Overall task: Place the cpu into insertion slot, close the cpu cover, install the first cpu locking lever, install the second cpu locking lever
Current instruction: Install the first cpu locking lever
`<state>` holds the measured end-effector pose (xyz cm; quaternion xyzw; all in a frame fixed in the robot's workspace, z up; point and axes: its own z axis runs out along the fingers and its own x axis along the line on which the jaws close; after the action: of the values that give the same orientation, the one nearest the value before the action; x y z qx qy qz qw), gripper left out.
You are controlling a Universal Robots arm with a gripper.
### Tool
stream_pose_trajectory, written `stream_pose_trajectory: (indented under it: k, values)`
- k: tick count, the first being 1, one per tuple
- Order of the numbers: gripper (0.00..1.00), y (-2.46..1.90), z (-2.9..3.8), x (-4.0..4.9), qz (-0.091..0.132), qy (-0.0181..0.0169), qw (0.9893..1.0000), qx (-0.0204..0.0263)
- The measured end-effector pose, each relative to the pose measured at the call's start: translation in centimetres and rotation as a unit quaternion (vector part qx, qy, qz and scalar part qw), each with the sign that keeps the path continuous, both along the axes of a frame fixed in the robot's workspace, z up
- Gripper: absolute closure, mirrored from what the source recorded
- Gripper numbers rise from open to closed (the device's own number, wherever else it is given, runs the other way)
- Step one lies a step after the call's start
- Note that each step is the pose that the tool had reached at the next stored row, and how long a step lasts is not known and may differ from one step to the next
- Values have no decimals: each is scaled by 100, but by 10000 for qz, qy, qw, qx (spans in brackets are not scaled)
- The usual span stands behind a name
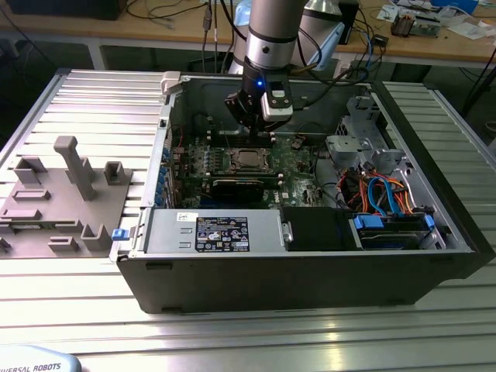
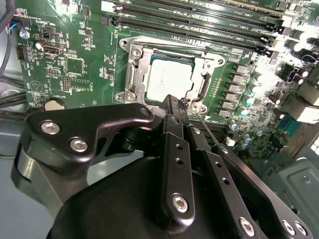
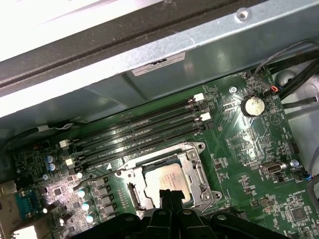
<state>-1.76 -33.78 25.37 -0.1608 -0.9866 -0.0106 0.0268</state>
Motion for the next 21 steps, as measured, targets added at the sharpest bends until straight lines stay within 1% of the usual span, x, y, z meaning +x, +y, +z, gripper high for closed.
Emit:
stream_pose_trajectory:
  k: [10,21]
  values:
    - [89,0,0,0,146,0,9999,0]
    - [89,0,0,0,217,0,9998,0]
